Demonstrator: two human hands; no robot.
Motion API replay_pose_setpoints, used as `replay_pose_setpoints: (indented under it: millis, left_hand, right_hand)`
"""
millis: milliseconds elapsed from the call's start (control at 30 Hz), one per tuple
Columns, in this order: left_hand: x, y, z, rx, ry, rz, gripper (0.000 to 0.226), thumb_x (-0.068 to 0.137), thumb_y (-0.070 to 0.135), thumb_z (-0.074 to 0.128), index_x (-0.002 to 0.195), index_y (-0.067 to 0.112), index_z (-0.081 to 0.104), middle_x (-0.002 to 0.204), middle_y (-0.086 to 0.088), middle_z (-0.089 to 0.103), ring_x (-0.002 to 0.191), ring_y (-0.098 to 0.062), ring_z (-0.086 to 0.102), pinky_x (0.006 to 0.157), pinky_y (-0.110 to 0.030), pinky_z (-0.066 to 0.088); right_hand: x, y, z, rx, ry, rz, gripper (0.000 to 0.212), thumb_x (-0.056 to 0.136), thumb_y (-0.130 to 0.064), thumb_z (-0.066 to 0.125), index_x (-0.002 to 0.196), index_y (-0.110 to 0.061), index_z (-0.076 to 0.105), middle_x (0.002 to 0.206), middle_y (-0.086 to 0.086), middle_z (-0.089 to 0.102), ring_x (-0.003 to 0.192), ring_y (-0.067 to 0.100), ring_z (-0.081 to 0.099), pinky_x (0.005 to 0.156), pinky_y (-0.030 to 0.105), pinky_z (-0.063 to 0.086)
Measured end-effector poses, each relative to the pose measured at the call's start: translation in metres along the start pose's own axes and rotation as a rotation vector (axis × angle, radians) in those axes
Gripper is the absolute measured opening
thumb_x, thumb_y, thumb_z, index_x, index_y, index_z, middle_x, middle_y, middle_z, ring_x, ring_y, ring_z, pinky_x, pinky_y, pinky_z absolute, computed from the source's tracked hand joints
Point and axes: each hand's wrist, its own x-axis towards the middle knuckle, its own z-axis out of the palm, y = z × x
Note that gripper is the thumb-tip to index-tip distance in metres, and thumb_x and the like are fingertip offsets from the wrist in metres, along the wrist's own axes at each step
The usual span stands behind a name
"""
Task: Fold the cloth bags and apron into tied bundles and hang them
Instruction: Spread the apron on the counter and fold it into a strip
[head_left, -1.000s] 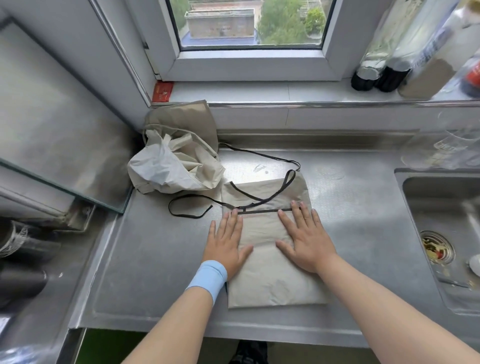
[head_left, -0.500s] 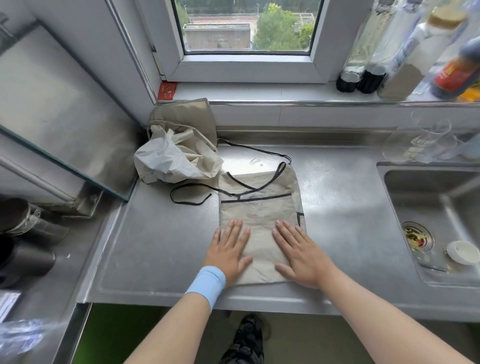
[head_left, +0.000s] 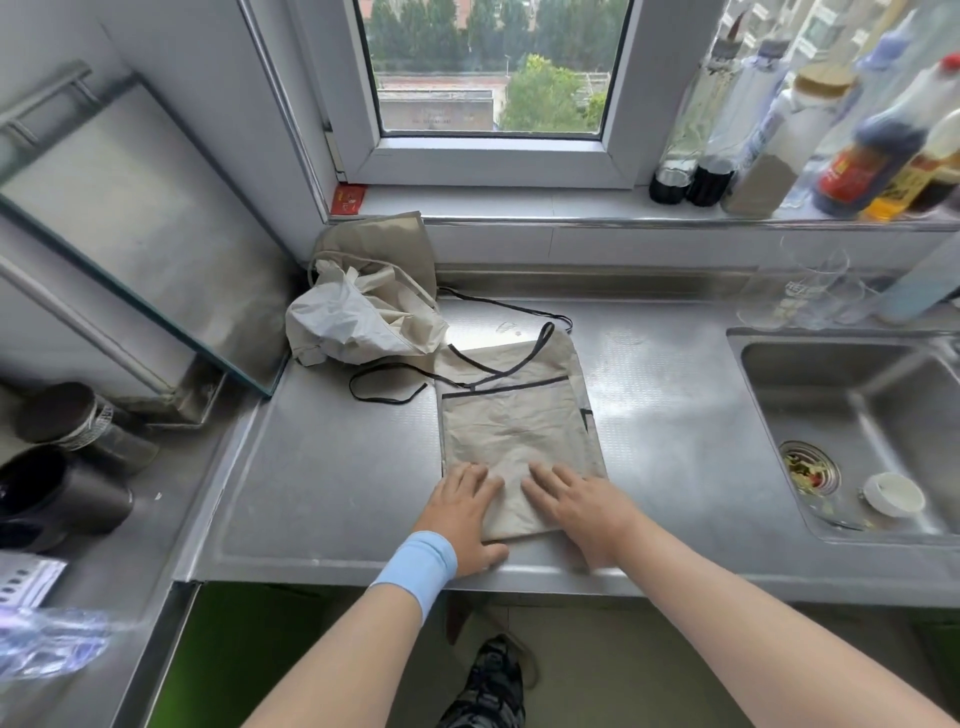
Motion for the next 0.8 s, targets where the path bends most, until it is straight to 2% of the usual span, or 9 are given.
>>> replay_pose_setpoints:
  millis: [67,133,200,300,400,467,533,633,800]
  left_hand:
    - [-0.004,0.001,-0.003,-0.050,-0.054,-0.014,0.088,0.077,0.056,0.058,0.149,0.028,0.016,0.159,0.002,0.009,0.148,-0.023,0.003,0.120,-0.036,0.005]
    - [-0.008,0.002,-0.006,-0.073,-0.093,-0.024,0.088,0.080,0.052,0.060,0.150,0.030,0.013,0.161,0.004,0.003,0.149,-0.020,-0.001,0.120,-0.037,0.004]
    - [-0.013,0.003,-0.012,-0.058,-0.111,-0.032,0.086,0.082,0.050,0.062,0.150,0.031,0.013,0.162,0.005,0.004,0.149,-0.020,0.001,0.120,-0.037,0.005]
    - [-0.019,0.002,-0.017,-0.065,-0.127,-0.030,0.065,0.086,0.038,0.060,0.145,0.032,0.033,0.157,0.005,0.024,0.145,-0.024,0.021,0.119,-0.037,0.014]
    - [-0.020,0.004,-0.033,-0.246,-0.088,-0.125,0.018,0.091,0.022,0.051,0.097,0.029,0.066,0.106,0.002,0.066,0.100,-0.025,0.058,0.087,-0.028,0.045]
    - [-0.018,0.003,-0.050,-0.413,-0.144,-0.174,0.024,0.092,0.026,0.052,0.072,0.027,0.065,0.073,0.002,0.061,0.072,-0.020,0.056,0.066,-0.025,0.043]
    - [-0.016,-0.003,-0.064,-0.530,-0.190,-0.176,0.032,0.090,0.034,0.057,0.058,0.030,0.060,0.057,0.006,0.050,0.058,-0.014,0.045,0.058,-0.023,0.036]
    - [-0.012,-0.019,-0.075,-0.716,-0.169,-0.207,0.016,0.086,0.033,0.065,0.072,0.032,0.072,0.059,0.008,0.053,0.059,-0.012,0.046,0.060,-0.022,0.037]
    - [0.003,-0.034,-0.071,-1.023,-0.001,-0.361,0.007,0.084,0.027,0.071,0.090,0.023,0.075,0.076,0.004,0.064,0.073,-0.010,0.056,0.066,-0.016,0.041]
  right_hand:
    - [-0.001,-0.006,0.000,0.027,-0.008,0.086,0.096,0.085,-0.027,0.065,0.156,-0.008,0.003,0.163,0.013,0.005,0.146,0.030,0.018,0.104,0.043,0.044]
    - [-0.002,-0.009,0.001,0.092,0.008,0.150,0.069,0.091,-0.014,0.055,0.152,-0.006,0.024,0.159,0.012,0.025,0.142,0.029,0.032,0.103,0.041,0.046]
    - [-0.006,-0.008,-0.003,0.130,0.054,0.197,0.043,0.088,-0.003,0.047,0.130,-0.013,0.054,0.136,0.007,0.054,0.120,0.028,0.056,0.087,0.039,0.054]
    - [-0.014,-0.001,-0.012,0.272,0.084,0.258,0.037,0.085,-0.008,0.047,0.112,-0.025,0.066,0.108,0.002,0.069,0.099,0.028,0.065,0.077,0.033,0.051]
    - [-0.026,0.004,-0.034,0.456,0.182,0.283,0.024,0.083,-0.021,0.050,0.096,-0.027,0.069,0.092,-0.003,0.070,0.089,0.024,0.062,0.071,0.029,0.047]
    - [-0.037,0.009,-0.051,0.605,0.182,0.285,0.016,0.082,-0.031,0.054,0.091,-0.026,0.066,0.082,-0.009,0.064,0.079,0.018,0.056,0.066,0.028,0.041]
    - [-0.046,0.017,-0.066,0.686,0.011,0.260,0.014,0.077,-0.034,0.060,0.088,-0.025,0.063,0.078,-0.010,0.059,0.076,0.016,0.055,0.063,0.028,0.039]
    - [-0.048,0.035,-0.074,0.736,-0.153,0.267,0.003,0.069,-0.021,0.059,0.069,-0.021,0.056,0.066,-0.004,0.058,0.067,0.017,0.058,0.055,0.026,0.041]
    - [-0.031,0.060,-0.073,1.096,0.082,0.443,0.014,0.070,-0.019,0.060,0.060,-0.019,0.051,0.057,-0.005,0.048,0.053,0.015,0.046,0.049,0.023,0.036]
